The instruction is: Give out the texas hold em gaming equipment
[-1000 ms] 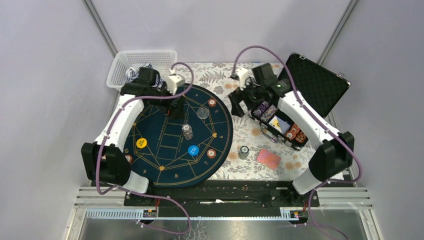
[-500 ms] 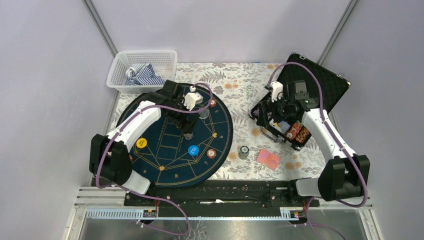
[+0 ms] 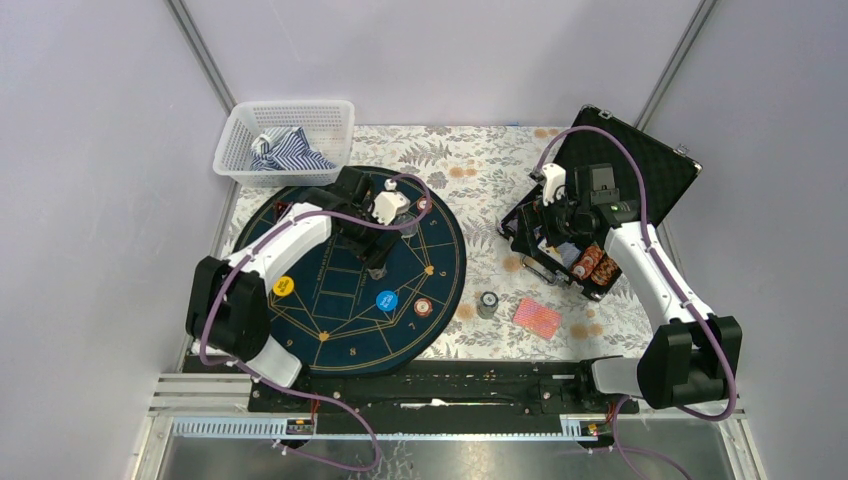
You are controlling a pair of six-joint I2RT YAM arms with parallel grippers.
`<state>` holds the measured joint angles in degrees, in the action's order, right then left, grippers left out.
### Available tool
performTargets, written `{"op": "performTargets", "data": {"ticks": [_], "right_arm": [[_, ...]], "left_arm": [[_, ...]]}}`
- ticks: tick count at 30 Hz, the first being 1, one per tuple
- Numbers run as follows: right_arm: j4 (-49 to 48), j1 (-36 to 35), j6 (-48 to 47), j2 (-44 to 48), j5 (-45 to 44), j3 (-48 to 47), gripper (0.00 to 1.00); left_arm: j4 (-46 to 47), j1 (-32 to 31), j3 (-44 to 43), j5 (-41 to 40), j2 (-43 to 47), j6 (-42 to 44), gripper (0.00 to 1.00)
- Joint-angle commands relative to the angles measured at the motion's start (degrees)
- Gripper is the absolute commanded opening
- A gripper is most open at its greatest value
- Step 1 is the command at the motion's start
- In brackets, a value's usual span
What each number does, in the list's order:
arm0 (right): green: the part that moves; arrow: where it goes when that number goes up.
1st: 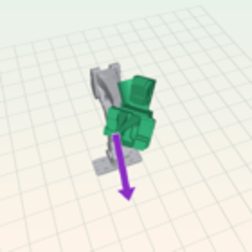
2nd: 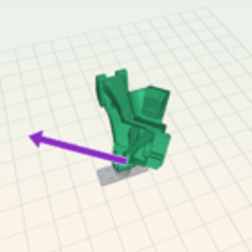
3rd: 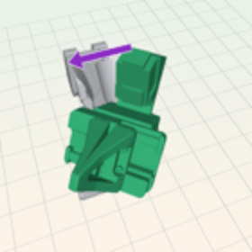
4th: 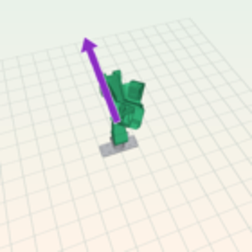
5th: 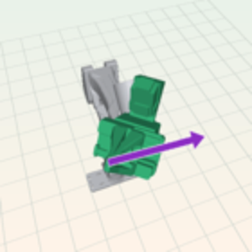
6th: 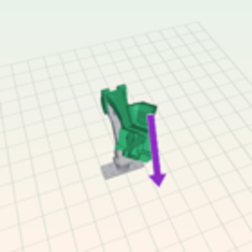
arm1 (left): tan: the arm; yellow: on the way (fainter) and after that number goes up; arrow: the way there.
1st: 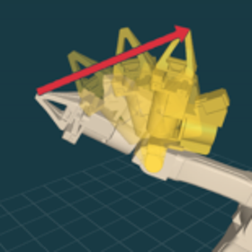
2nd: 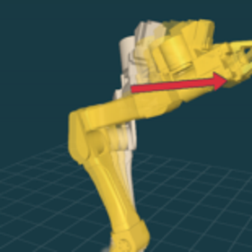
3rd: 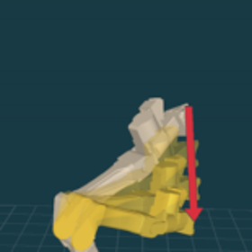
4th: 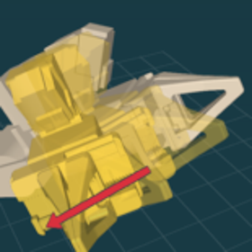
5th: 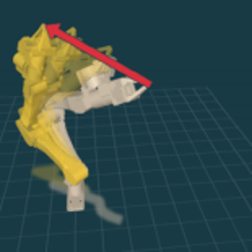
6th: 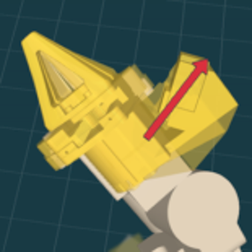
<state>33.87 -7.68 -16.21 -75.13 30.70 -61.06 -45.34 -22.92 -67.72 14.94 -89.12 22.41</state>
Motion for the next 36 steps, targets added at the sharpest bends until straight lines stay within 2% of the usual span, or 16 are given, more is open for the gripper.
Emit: {"op": "performTargets", "data": {"ticks": [1,8,16,23,29,36], "right_arm": [[-1.2,0.4,-0.2,0.7,1.5,0.5,1.0],[-1.3,0.5,-0.1,0.3,1.8,0.2,1.0],[-1.5,0.7,-0.1,0.1,2.1,0.3,1.0],[-1.4,1.0,-0.5,-0.4,2.5,0.3,1.0],[-1.7,1.0,-0.6,0.3,2.0,0.6,1.0],[-2.0,1.0,-0.8,1.3,0.8,1.1,1.0]], "left_arm": [[1.9,-0.5,-0.7,-1.4,-1.0,-0.2,0.76],[1.9,-0.7,-1.4,-2.1,-2.2,0.2,0.65],[-0.8,-1.0,-4.8,-1.2,-2.7,0.9,0.44],[-3.2,-1.1,-14.6,0.5,-5.4,0.3,0.44],[-2.9,-3.1,-26.8,0.6,-15.2,-2.0,0.44],[1.8,-7.2,-35.4,-1.2,-25.9,-5.9,0.44]]}}
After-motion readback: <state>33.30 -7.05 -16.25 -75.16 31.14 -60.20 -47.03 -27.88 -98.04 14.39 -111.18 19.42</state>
